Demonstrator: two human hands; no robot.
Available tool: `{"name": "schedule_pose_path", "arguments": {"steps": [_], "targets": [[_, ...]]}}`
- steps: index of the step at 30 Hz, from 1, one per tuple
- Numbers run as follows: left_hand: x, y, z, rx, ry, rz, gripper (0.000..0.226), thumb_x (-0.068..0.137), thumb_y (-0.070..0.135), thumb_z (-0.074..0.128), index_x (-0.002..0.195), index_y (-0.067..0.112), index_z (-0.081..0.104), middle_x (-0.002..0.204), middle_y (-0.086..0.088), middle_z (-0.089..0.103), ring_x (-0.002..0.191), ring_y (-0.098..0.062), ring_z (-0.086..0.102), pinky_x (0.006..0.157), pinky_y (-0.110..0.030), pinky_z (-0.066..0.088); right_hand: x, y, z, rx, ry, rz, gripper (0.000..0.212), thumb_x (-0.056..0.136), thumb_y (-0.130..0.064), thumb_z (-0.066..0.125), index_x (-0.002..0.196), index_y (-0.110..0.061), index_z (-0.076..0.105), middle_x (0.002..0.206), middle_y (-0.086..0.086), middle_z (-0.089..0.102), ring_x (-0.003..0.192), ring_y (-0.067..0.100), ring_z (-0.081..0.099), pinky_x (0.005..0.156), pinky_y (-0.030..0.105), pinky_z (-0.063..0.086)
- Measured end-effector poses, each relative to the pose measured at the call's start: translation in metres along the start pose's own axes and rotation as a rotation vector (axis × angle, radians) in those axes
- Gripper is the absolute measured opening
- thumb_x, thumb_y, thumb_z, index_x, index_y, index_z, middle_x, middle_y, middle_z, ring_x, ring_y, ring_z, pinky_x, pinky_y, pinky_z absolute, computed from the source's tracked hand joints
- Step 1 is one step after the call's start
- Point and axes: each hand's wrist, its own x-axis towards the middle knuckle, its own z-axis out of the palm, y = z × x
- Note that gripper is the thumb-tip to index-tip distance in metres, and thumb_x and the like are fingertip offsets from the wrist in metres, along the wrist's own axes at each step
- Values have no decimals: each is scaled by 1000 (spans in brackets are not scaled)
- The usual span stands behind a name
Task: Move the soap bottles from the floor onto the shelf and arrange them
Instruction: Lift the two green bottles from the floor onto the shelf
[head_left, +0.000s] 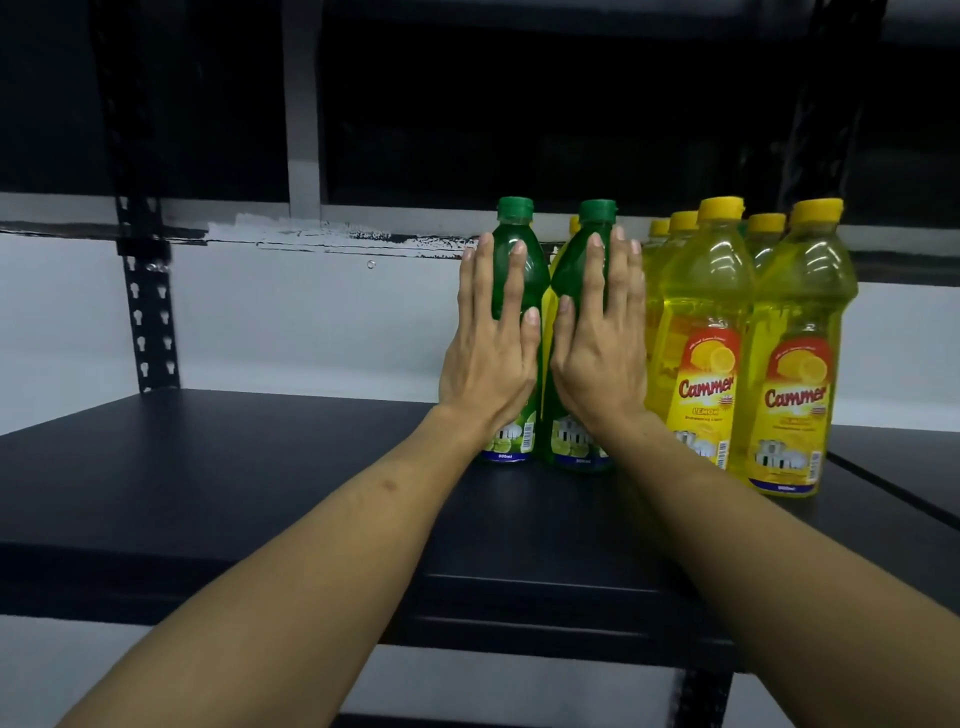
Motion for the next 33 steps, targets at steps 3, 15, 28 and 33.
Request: {"name": "schedule_pose_path", "arguments": {"steps": [3, 15, 28, 33], "targets": [[4, -8, 13, -6, 0, 0, 60, 107, 25, 32, 161, 10, 9, 168, -16, -3, 156, -29, -4, 113, -47, 42, 1, 8, 12, -7, -14, 4, 59, 107, -23, 39, 158, 1, 21, 166, 23, 15, 155, 37, 9, 125, 51, 18], [11, -27, 45, 15, 27, 13, 61, 105, 27, 33, 161, 10, 14, 168, -17, 2, 156, -30, 0, 109, -46, 46, 2, 27, 45, 10, 21, 20, 55, 108, -20, 34, 158, 1, 25, 165, 23, 19, 154, 37, 14, 124, 51, 19], [8, -26, 25, -278, -107, -184, 87, 103, 36, 52, 161, 15, -10, 169, -10, -3, 152, -8, 7, 112, -1, 15, -12, 19, 33, 66, -96, 63, 57, 109, -18, 29, 160, 1, 11, 168, 21, 6, 156, 38, 1, 128, 47, 10], [-5, -23, 8, -282, -282, -268, 93, 102, 47, 50, 156, 29, -24, 167, -7, 18, 147, -24, 33, 114, -36, 34, -26, 19, 17, 81, -246, 71, 60, 110, -17, 29, 160, 2, 1, 168, 20, -5, 156, 36, -8, 127, 50, 10]]}}
